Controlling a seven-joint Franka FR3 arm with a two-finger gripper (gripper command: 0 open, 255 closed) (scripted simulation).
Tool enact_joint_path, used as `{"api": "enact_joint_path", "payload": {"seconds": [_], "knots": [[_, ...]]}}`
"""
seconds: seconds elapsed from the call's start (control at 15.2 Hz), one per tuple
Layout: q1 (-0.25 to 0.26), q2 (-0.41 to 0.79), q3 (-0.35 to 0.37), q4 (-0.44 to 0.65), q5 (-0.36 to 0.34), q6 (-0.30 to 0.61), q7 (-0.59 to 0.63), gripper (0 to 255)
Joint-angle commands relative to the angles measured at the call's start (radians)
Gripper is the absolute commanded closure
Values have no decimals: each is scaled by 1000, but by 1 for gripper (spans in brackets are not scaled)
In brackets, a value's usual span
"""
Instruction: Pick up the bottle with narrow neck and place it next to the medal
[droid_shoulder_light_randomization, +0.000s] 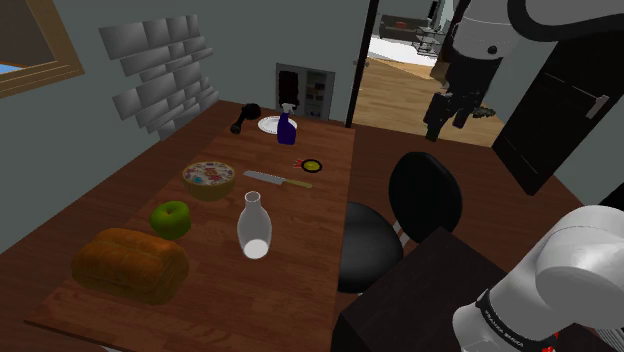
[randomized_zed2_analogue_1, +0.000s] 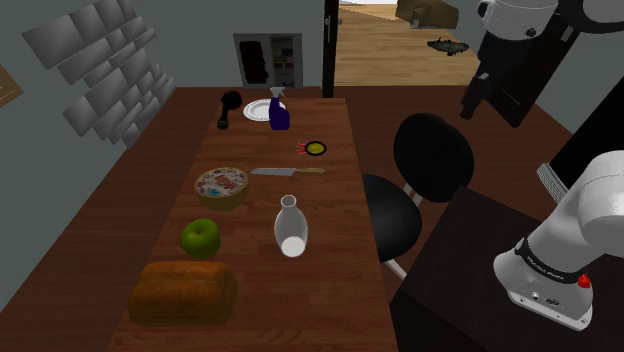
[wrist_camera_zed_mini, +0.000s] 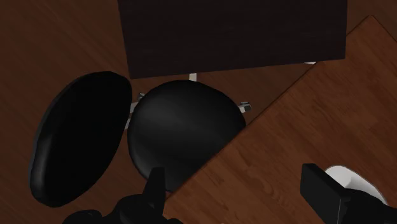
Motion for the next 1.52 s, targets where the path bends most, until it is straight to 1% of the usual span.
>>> {"api": "enact_joint_path", "payload": {"seconds": [0.0, 0.4, 0.79, 1.12, 1.45], "knots": [[0, 0, 0, 0, 0, 0, 0, 0], [30, 152, 64, -16, 52, 168, 82, 0], [51, 339, 128, 15, 83, 326, 159, 0], [63, 511, 179, 77, 86, 440, 225, 0], [74, 694, 224, 170, 62, 531, 297, 0]]}}
